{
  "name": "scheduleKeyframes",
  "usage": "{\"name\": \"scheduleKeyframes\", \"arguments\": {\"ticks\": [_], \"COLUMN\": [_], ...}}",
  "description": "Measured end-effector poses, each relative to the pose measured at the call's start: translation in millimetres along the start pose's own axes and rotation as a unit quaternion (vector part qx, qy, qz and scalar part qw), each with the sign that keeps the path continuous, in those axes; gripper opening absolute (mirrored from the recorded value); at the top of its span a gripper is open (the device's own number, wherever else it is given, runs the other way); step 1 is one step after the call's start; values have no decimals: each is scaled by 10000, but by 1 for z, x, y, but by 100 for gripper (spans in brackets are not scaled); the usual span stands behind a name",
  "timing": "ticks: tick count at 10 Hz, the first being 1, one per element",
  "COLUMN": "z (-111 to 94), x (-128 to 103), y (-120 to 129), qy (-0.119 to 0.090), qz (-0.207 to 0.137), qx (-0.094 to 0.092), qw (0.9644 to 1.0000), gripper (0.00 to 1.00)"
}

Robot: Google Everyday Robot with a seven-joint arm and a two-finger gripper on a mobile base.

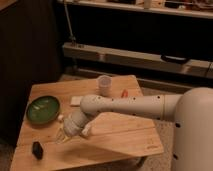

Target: Knock the eraser over

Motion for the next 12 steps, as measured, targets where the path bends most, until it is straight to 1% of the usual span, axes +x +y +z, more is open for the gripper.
{"name": "scheduleKeyframes", "arguments": {"ticks": [4,6,8,10,12], "z": [18,27,37,46,51], "x": [-3,2,4,3,-1], "y": [-6,-9,-11,-12,-8], "qy": [26,18,-54,-81,-82], "qz": [35,173,290,294,252], "qx": [-199,-408,-690,-879,-1002], "qw": [9998,9990,9972,9957,9946], "gripper": [3,3,3,3,3]}}
